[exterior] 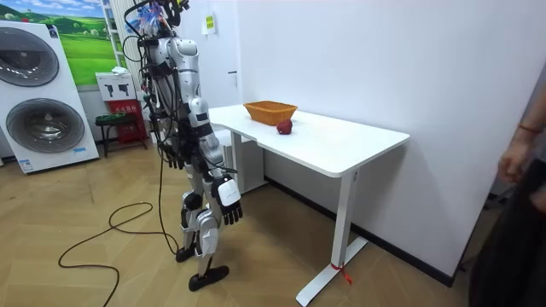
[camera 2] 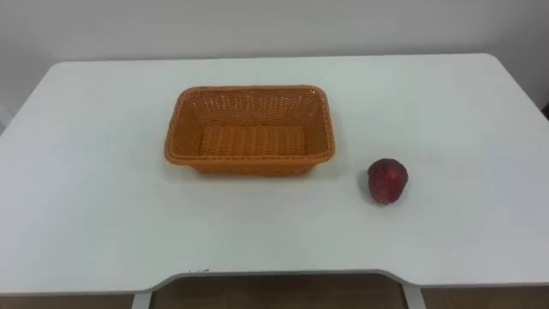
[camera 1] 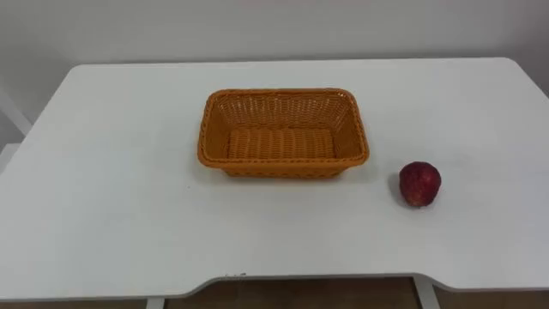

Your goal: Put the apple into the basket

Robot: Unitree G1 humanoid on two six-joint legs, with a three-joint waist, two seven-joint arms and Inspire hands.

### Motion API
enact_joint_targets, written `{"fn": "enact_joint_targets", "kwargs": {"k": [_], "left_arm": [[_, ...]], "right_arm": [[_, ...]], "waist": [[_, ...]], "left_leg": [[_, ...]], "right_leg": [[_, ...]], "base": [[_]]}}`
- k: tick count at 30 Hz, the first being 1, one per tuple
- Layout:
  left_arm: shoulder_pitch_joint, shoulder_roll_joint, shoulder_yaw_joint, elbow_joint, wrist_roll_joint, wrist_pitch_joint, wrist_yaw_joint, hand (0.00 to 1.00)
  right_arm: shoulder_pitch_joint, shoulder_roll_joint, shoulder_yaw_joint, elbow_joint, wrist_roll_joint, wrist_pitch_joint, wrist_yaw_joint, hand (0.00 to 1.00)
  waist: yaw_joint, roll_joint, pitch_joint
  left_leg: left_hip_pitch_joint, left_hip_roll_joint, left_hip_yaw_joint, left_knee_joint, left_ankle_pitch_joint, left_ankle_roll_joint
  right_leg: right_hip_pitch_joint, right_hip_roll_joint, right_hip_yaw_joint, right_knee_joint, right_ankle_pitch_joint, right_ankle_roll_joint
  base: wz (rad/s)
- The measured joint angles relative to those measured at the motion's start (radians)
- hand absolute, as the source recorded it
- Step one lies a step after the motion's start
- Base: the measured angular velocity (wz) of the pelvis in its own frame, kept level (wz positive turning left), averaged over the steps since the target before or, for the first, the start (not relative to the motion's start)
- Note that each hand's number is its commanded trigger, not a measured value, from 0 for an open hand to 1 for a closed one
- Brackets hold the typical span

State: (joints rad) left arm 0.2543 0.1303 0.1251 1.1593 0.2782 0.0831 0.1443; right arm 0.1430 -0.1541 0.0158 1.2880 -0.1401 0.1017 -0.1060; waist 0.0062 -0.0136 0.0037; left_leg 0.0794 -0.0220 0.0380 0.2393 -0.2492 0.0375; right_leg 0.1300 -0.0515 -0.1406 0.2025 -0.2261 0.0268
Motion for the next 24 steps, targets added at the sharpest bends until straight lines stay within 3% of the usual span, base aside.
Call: {"fn": "enact_joint_targets", "kwargs": {"k": [6,9,12,17,20,24], "left_arm": [[-0.001,0.000,-0.002,-0.001,-0.002,0.001,-0.001,0.00],[-0.001,-0.002,-0.002,0.000,-0.011,0.000,0.004,0.00],[0.000,-0.005,0.013,0.000,-0.013,0.000,0.006,0.00],[0.028,-0.006,0.080,-0.004,-0.050,-0.004,0.026,0.00],[0.034,-0.005,0.123,-0.003,-0.053,-0.005,0.039,0.00],[0.034,0.000,0.149,-0.004,-0.058,-0.021,0.043,0.00]], "right_arm": [[0.008,0.001,0.000,0.000,0.017,0.001,-0.002,0.00],[0.014,0.004,-0.001,-0.001,0.108,0.000,-0.016,0.00],[0.018,0.009,-0.053,-0.003,0.356,-0.001,-0.039,0.00],[0.066,0.012,-0.249,-0.092,0.862,-0.019,-0.093,0.00],[0.072,0.012,-0.349,-0.116,1.058,-0.045,-0.136,0.00],[0.052,0.012,-0.480,-0.160,1.184,-0.060,-0.229,0.00]], "waist": [[0.000,-0.001,-0.0004],[0.003,0.000,0.0000],[0.001,0.000,0.0004],[-0.032,-0.003,-0.0020],[-0.052,-0.008,-0.0034],[-0.060,-0.010,-0.0055]], "left_leg": [[0.001,0.001,0.004,0.000,0.000,0.000],[0.001,0.001,0.006,-0.006,0.000,0.000],[0.002,0.002,0.010,-0.008,0.000,0.000],[0.001,0.003,0.015,-0.003,-0.001,0.001],[0.001,0.002,0.017,-0.002,-0.001,0.001],[0.003,0.002,0.021,-0.002,-0.003,0.003]], "right_leg": [[-0.006,0.000,0.003,0.001,0.000,0.000],[-0.007,0.001,0.008,0.002,0.000,0.000],[-0.008,0.001,0.010,0.001,0.000,0.000],[-0.006,0.001,0.016,0.003,0.000,0.000],[-0.007,0.001,0.016,0.003,-0.001,0.001],[-0.005,0.001,0.026,0.002,-0.001,0.001]], "base": [[-0.01],[-0.02],[-0.01],[-0.02],[0.00],[-0.04]]}}
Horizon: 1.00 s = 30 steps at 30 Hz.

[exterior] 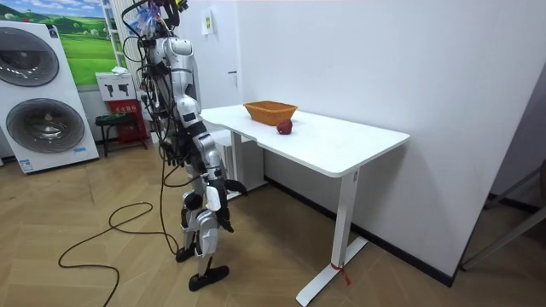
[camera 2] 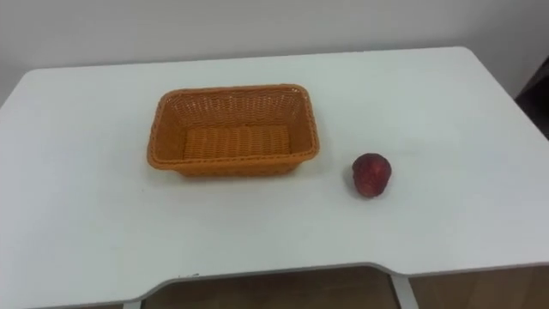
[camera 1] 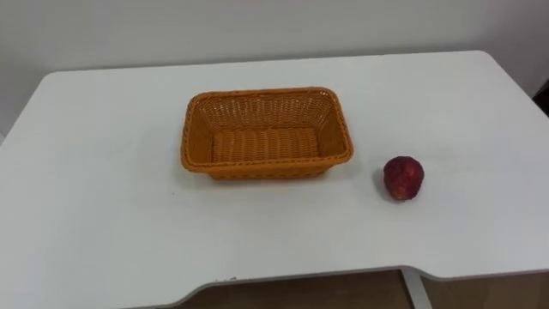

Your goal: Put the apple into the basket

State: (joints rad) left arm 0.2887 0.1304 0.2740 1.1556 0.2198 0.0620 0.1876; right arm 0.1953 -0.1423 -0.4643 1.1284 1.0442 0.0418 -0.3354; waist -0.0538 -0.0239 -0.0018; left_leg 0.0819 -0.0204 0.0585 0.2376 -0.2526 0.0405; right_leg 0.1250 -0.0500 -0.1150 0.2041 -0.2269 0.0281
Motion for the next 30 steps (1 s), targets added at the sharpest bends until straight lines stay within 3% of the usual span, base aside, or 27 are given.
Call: {"fn": "enact_joint_targets", "kwargs": {"k": [2,8,11,15,19,23,26,30], "left_arm": [[0.000,0.006,0.000,0.002,-0.012,-0.006,0.003,0.00],[0.039,0.018,0.001,-0.037,-0.009,-0.033,0.000,0.00],[0.043,0.022,0.002,-0.036,-0.008,-0.043,0.003,0.00],[0.034,0.022,-0.001,-0.037,-0.008,-0.059,0.005,0.00],[0.030,0.029,-0.004,-0.042,-0.006,-0.071,0.007,0.00],[0.027,0.045,-0.028,-0.043,0.030,-0.075,0.008,0.00],[0.025,0.044,-0.028,-0.043,0.040,-0.078,0.008,0.00],[0.026,0.038,-0.028,-0.058,0.051,-0.077,0.005,0.00]], "right_arm": [[-0.003,-0.001,-0.063,-0.067,0.055,-0.029,-0.083,0.00],[-0.011,-0.006,-0.137,-0.365,0.092,-0.119,-0.305,0.00],[-0.021,-0.011,-0.147,-0.507,0.078,-0.182,-0.410,0.00],[-0.026,-0.013,-0.145,-0.655,-0.011,-0.230,-0.552,0.00],[-0.027,-0.015,-0.115,-0.819,-0.310,-0.263,-0.718,0.00],[-0.044,-0.033,-0.070,-0.914,-0.549,-0.292,-0.798,0.00],[-0.044,-0.033,-0.041,-0.961,-0.710,-0.293,-0.808,0.00],[-0.044,-0.034,-0.002,-1.039,-0.881,-0.290,-0.765,0.00]], "waist": [[-0.002,0.000,-0.0003],[-0.009,-0.004,-0.0023],[-0.010,-0.005,-0.0003],[-0.004,-0.009,-0.0008],[0.004,-0.011,-0.0001],[0.010,-0.012,0.0058],[0.029,-0.009,0.0069],[0.040,-0.001,0.0025]], "left_leg": [[0.000,-0.001,0.004,0.000,-0.002,0.002],[0.001,-0.004,0.006,-0.001,-0.002,0.003],[0.000,-0.004,0.001,-0.001,-0.002,0.003],[-0.014,-0.005,-0.006,0.002,-0.002,0.003],[-0.045,-0.007,-0.011,0.011,-0.001,0.003],[-0.056,-0.006,-0.011,0.012,-0.001,0.003],[-0.054,-0.006,-0.010,0.006,-0.001,0.003],[-0.052,-0.006,-0.010,0.002,-0.001,0.003]], "right_leg": [[0.001,-0.001,0.003,0.001,0.000,0.002],[-0.001,-0.003,0.008,0.003,-0.001,0.006],[0.001,-0.002,0.004,0.001,-0.001,0.006],[-0.011,-0.003,0.000,0.002,-0.002,0.007],[-0.040,-0.004,-0.003,0.007,-0.002,0.007],[-0.054,-0.004,-0.005,0.017,-0.002,0.007],[-0.057,-0.004,-0.003,0.017,-0.002,0.007],[-0.058,-0.004,-0.001,0.017,-0.002,0.007]], "base": [[-0.04],[0.00],[0.03],[0.05],[0.02],[0.00],[0.00],[0.00]]}}
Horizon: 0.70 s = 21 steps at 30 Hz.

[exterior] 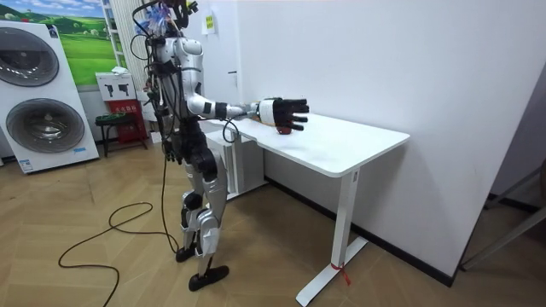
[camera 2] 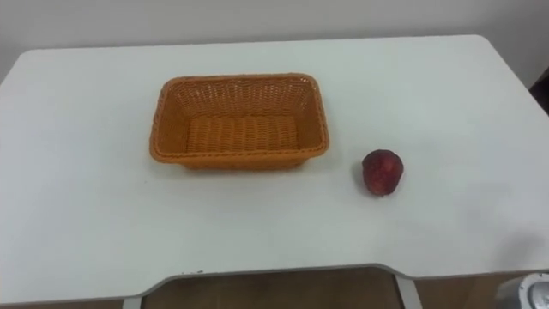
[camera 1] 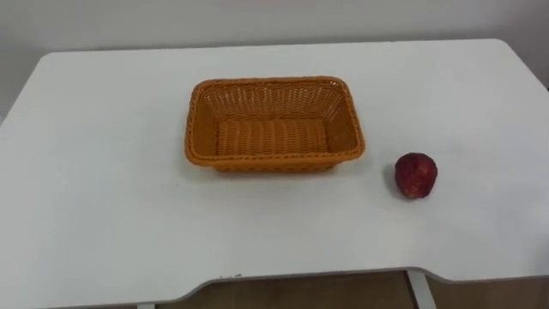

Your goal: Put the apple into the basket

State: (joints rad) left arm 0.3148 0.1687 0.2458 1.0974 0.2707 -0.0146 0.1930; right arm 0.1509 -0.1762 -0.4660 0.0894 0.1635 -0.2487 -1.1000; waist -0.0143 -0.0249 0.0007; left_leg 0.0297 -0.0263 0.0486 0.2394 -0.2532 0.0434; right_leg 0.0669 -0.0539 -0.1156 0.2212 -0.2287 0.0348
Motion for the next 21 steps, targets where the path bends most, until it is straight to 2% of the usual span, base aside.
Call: {"fn": "enact_joint_targets", "kwargs": {"k": [2,4,6,8,13,16,21], "left_arm": [[0.000,0.002,-0.018,-0.005,0.003,0.000,0.001,0.00],[-0.005,0.002,-0.037,-0.005,0.003,0.000,0.000,0.00],[-0.014,0.002,-0.050,-0.005,0.003,-0.001,0.000,0.00],[-0.014,0.002,-0.066,-0.007,0.002,-0.001,0.000,0.00],[-0.013,0.002,-0.074,-0.011,0.003,-0.001,-0.001,0.00],[-0.013,0.003,-0.073,-0.010,0.002,-0.001,-0.001,0.00],[-0.012,0.003,-0.073,-0.009,0.002,-0.002,-0.002,0.00]], "right_arm": [[0.010,-0.017,0.078,-0.046,-0.081,0.001,0.047,0.00],[0.015,-0.031,0.142,-0.059,-0.090,0.003,0.096,0.00],[0.022,-0.031,0.187,-0.060,-0.089,0.014,0.148,0.00],[0.032,-0.030,0.230,-0.060,-0.089,0.031,0.215,0.00],[0.031,-0.031,0.294,-0.057,-0.089,0.032,0.322,0.00],[0.031,-0.031,0.323,-0.049,-0.089,0.032,0.365,0.00],[0.033,-0.030,0.364,-0.022,-0.104,0.033,0.431,0.00]], "waist": [[0.004,0.002,0.0008],[0.005,0.000,0.0011],[0.017,-0.006,0.0013],[0.025,-0.013,0.0058],[0.045,-0.020,0.0085],[0.050,-0.025,0.0049],[0.052,-0.023,0.0039]], "left_leg": [[0.000,0.001,0.000,0.000,0.000,0.000],[0.001,0.001,0.001,0.000,0.000,-0.001],[0.005,0.001,0.002,-0.001,0.001,-0.001],[0.014,0.001,0.002,-0.002,0.000,-0.001],[0.017,0.003,0.001,-0.004,0.000,-0.001],[0.018,0.002,0.000,-0.004,0.000,-0.001],[0.018,0.001,0.000,-0.002,0.000,-0.001]], "right_leg": [[0.001,0.001,0.000,-0.001,0.000,0.000],[0.001,0.001,0.000,0.000,0.000,0.000],[0.004,0.001,0.000,-0.001,0.000,0.000],[0.014,0.000,-0.001,-0.002,0.000,0.000],[0.016,0.001,-0.004,-0.003,0.000,0.000],[0.019,0.001,-0.010,-0.004,0.000,0.000],[0.027,0.001,-0.009,-0.018,0.002,-0.001]], "base": [[0.00],[0.00],[0.00],[0.00],[0.00],[0.00],[0.00]]}}
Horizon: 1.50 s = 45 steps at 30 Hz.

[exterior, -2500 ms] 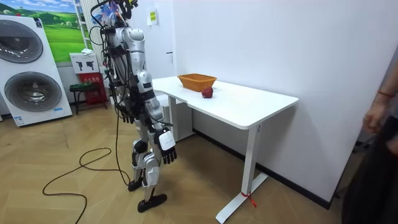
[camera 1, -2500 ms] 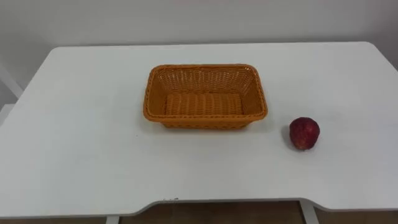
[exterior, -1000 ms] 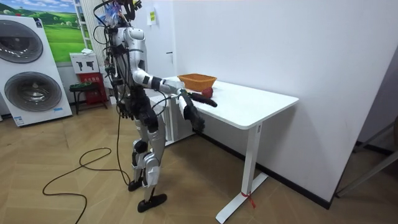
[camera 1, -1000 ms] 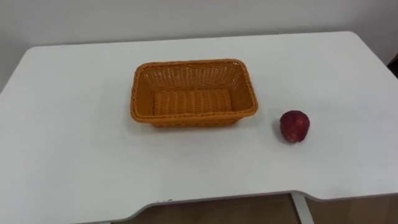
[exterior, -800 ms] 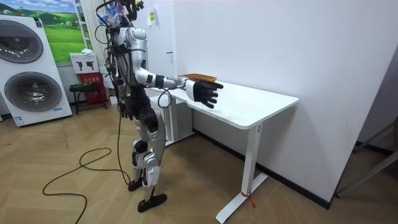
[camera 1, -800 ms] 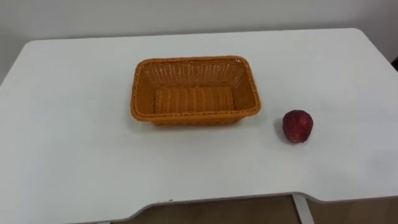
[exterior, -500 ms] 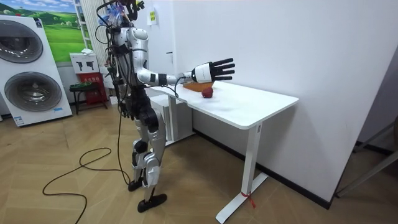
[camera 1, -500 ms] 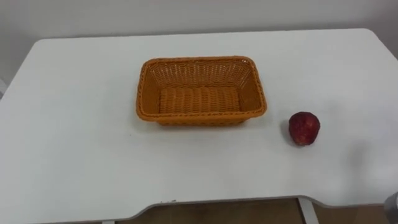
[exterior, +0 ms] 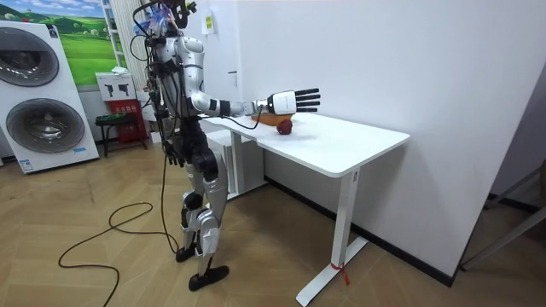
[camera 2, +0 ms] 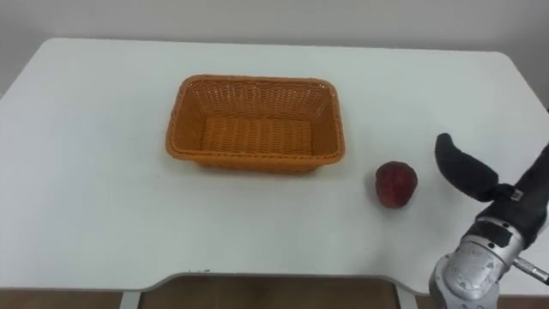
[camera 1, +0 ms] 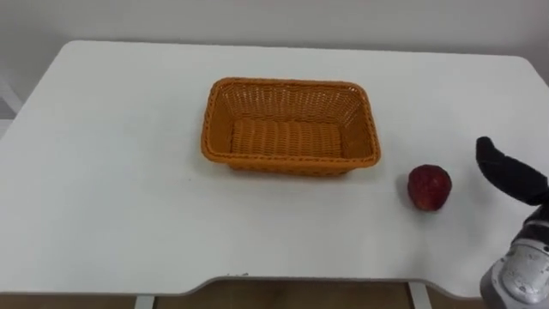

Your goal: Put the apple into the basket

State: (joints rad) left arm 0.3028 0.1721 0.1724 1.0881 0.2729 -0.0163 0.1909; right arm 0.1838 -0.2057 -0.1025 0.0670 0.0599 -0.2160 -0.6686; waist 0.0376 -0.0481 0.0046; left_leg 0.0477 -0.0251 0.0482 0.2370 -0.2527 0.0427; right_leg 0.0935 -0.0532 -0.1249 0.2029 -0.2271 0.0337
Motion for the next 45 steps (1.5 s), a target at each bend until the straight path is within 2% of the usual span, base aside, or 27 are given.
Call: {"fn": "enact_joint_targets", "kwargs": {"k": [2,11,15,19,23,30,32,39,40,41,43,45], "left_arm": [[-0.001,0.000,0.000,0.000,0.003,-0.001,-0.005,0.00],[-0.001,0.000,-0.001,0.011,0.003,-0.005,-0.006,0.00],[-0.002,-0.001,-0.003,0.014,0.003,-0.003,-0.008,0.00],[-0.003,-0.001,-0.022,0.014,-0.004,0.001,-0.007,0.00],[-0.005,-0.002,-0.042,0.013,-0.005,0.009,-0.007,0.00],[-0.007,-0.002,-0.073,0.013,-0.003,0.014,-0.007,0.00],[-0.007,-0.002,-0.078,0.013,0.000,0.015,-0.007,0.00],[-0.004,0.000,-0.077,0.005,-0.005,0.019,-0.007,0.00],[-0.004,0.000,-0.077,0.001,-0.001,0.020,-0.007,0.00],[-0.005,0.000,-0.076,-0.004,0.002,0.021,-0.007,0.00],[-0.005,0.001,-0.076,-0.020,0.002,0.021,-0.006,0.00],[-0.005,0.002,-0.076,-0.041,0.002,0.020,-0.006,0.00]], "right_arm": [[0.002,0.002,0.012,-0.001,-0.037,0.000,0.018,0.00],[0.002,0.002,0.041,-0.002,-0.147,0.000,0.079,0.00],[0.003,0.002,0.041,-0.002,-0.152,0.000,0.095,0.00],[0.015,0.003,0.069,-0.002,-0.152,0.001,0.108,0.00],[0.044,0.006,0.104,0.000,-0.152,0.035,0.129,0.00],[0.072,0.005,0.149,0.066,-0.152,0.046,0.187,0.00],[0.074,0.006,0.163,0.087,-0.152,0.069,0.219,0.00],[0.075,0.005,0.163,0.119,-0.152,0.079,0.258,0.00],[0.075,0.005,0.163,0.118,-0.152,0.080,0.260,0.10],[0.075,0.005,0.162,0.119,-0.153,0.080,0.263,0.27],[0.078,0.005,0.161,0.124,-0.174,0.078,0.264,0.79],[0.078,0.005,0.161,0.139,-0.194,0.073,0.264,1.00]], "waist": [[0.000,0.005,-0.0028],[-0.001,0.017,-0.0042],[-0.004,0.025,-0.0066],[-0.005,0.031,-0.0057],[-0.003,0.029,-0.0045],[-0.003,0.023,-0.0036],[-0.002,0.021,-0.0021],[-0.003,0.014,-0.0003],[-0.004,0.014,-0.0002],[-0.006,0.014,-0.0001],[-0.006,0.015,0.0002],[-0.006,0.014,-0.0004]], "left_leg": [[0.003,0.001,0.000,0.001,0.000,0.000],[0.008,0.001,0.000,0.001,0.000,0.000],[0.007,0.001,0.000,0.001,0.000,0.000],[0.010,0.002,0.000,0.001,0.000,0.000],[0.011,0.002,0.001,0.001,0.000,0.000],[0.015,0.003,0.002,0.000,0.000,0.000],[0.015,0.003,0.002,-0.002,0.000,0.000],[0.013,0.002,0.000,-0.002,0.000,0.000],[0.012,0.002,0.000,-0.002,0.000,0.000],[0.012,0.002,-0.001,-0.001,0.000,0.000],[0.014,0.002,-0.002,-0.001,0.000,0.000],[0.015,0.003,-0.001,-0.001,0.000,0.000]], "right_leg": [[0.004,0.000,-0.002,0.000,0.000,0.000],[0.009,0.000,-0.003,0.001,0.000,-0.001],[0.009,-0.001,-0.009,0.001,0.001,-0.001],[0.013,-0.001,-0.014,0.001,0.002,-0.001],[0.013,-0.002,-0.015,0.002,0.002,-0.001],[0.017,-0.002,-0.017,0.001,0.002,-0.001],[0.017,-0.002,-0.017,0.002,0.002,-0.001],[0.016,-0.002,-0.019,0.001,0.002,-0.001],[0.015,-0.002,-0.019,0.000,0.002,-0.001],[0.016,-0.002,-0.019,-0.001,0.002,-0.001],[0.019,-0.001,-0.020,-0.001,0.002,-0.001],[0.020,-0.001,-0.019,-0.002,0.002,-0.001]], "base": [[0.00],[0.00],[0.00],[0.00],[0.00],[0.00],[0.00],[0.00],[0.00],[0.00],[0.02],[0.00]]}}
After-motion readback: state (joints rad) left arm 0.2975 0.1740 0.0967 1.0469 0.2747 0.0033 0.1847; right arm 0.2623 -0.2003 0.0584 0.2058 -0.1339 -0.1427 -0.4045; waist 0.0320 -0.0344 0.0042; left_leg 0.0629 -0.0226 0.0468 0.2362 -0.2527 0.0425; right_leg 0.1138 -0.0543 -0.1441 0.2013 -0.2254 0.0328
